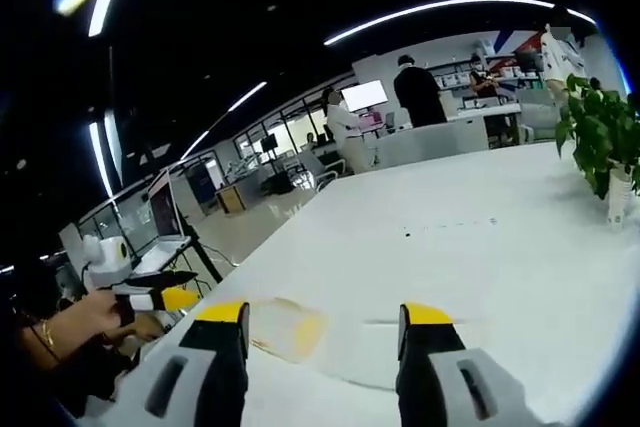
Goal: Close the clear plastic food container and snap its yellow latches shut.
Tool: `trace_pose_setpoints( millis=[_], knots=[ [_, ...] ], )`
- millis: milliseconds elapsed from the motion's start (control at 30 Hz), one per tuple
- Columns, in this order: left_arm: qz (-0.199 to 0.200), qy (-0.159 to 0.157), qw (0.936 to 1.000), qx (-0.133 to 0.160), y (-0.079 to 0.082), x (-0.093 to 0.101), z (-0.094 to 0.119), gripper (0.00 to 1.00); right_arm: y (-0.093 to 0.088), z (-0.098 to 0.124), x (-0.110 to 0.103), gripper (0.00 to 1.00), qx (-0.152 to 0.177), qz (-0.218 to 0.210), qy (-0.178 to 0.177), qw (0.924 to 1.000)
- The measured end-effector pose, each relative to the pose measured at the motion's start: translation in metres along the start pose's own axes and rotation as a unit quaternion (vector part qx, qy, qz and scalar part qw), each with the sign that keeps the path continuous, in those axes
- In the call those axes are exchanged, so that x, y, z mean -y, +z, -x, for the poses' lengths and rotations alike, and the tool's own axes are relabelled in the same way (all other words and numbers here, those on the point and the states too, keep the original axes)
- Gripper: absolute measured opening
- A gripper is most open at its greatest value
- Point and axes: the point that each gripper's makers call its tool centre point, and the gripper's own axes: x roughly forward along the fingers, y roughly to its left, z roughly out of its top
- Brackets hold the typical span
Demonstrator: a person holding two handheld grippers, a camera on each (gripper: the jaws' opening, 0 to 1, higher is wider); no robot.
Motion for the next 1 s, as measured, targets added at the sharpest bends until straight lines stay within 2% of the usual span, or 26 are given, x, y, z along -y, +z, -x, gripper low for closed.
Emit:
trace_pose_setpoints(
  millis=[100,167,267,500,1000],
  knots=[
    [0.001,0.003,1.0,-0.002,-0.002,-0.002,0.0,0.74,-0.003,-0.005,-0.003,0.58,-0.017,0.059,-0.009,0.9981],
    [0.002,0.004,1.0,-0.003,-0.003,-0.003,0.0,0.73,-0.004,-0.009,-0.009,0.57,-0.012,0.05,-0.002,0.9986],
    [-0.011,0.022,0.9994,-0.025,-0.012,-0.011,-0.001,0.71,-0.007,-0.018,-0.018,0.56,-0.015,0.039,0.011,0.9991],
    [-0.018,0.034,0.9986,-0.036,-0.02,-0.019,-0.003,0.68,-0.017,-0.031,-0.033,0.55,-0.023,0.034,0.024,0.9988],
    [-0.009,0.038,0.9986,-0.037,-0.023,-0.026,-0.001,0.66,-0.023,-0.055,-0.059,0.54,-0.025,0.025,0.044,0.9984]
  ],
)
